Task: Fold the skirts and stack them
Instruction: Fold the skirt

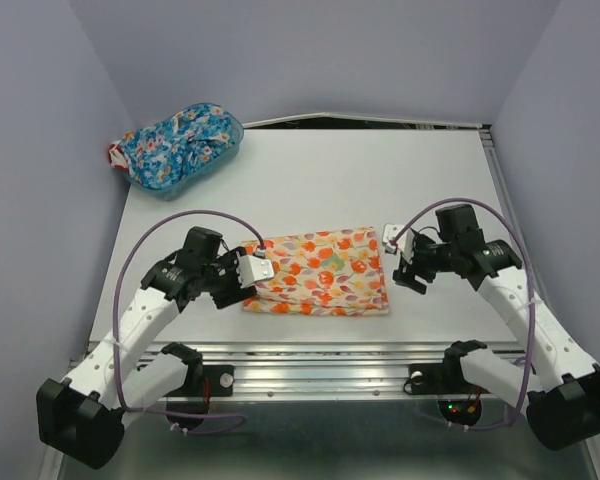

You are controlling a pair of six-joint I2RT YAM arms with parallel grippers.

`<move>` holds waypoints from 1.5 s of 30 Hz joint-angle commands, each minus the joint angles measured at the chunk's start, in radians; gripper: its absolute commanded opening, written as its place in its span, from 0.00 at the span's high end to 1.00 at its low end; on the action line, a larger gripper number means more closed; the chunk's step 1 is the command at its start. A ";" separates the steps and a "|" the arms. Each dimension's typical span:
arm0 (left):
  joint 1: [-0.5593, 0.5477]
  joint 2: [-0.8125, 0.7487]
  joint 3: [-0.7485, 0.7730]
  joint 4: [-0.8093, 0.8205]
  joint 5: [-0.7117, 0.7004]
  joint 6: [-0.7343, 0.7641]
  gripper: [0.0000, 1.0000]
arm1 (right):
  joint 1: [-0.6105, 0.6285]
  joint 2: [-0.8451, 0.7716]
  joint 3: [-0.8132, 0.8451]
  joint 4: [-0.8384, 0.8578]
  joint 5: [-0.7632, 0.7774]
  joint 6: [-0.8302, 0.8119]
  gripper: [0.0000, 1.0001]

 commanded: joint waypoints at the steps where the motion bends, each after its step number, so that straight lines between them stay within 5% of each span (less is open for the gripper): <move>1: 0.000 -0.036 0.083 -0.099 0.023 0.020 0.32 | 0.002 -0.024 0.097 -0.048 -0.033 0.062 0.27; 9: -0.055 0.131 0.083 0.122 -0.049 -0.137 0.39 | 0.013 0.251 0.126 0.006 -0.116 0.449 0.39; 15: -0.144 0.325 0.098 0.225 -0.144 -0.180 0.46 | 0.033 0.377 0.101 0.096 -0.124 0.605 0.42; 22: -0.230 0.428 0.052 0.268 -0.193 -0.218 0.55 | 0.042 0.608 0.133 0.230 0.057 0.651 0.52; 28: -0.294 0.469 0.057 0.262 -0.207 -0.258 0.71 | 0.042 0.841 0.327 0.236 0.143 0.669 0.61; 35: -0.340 0.544 0.139 0.250 -0.155 -0.388 0.75 | 0.042 1.030 0.682 0.245 0.129 0.715 0.62; 41: -0.380 0.497 0.236 0.288 -0.159 -0.550 0.64 | 0.042 1.035 0.911 0.253 0.140 0.858 0.48; 45: -0.382 0.538 0.375 0.320 -0.273 -0.723 0.66 | -0.027 0.873 0.777 0.296 0.128 1.026 0.47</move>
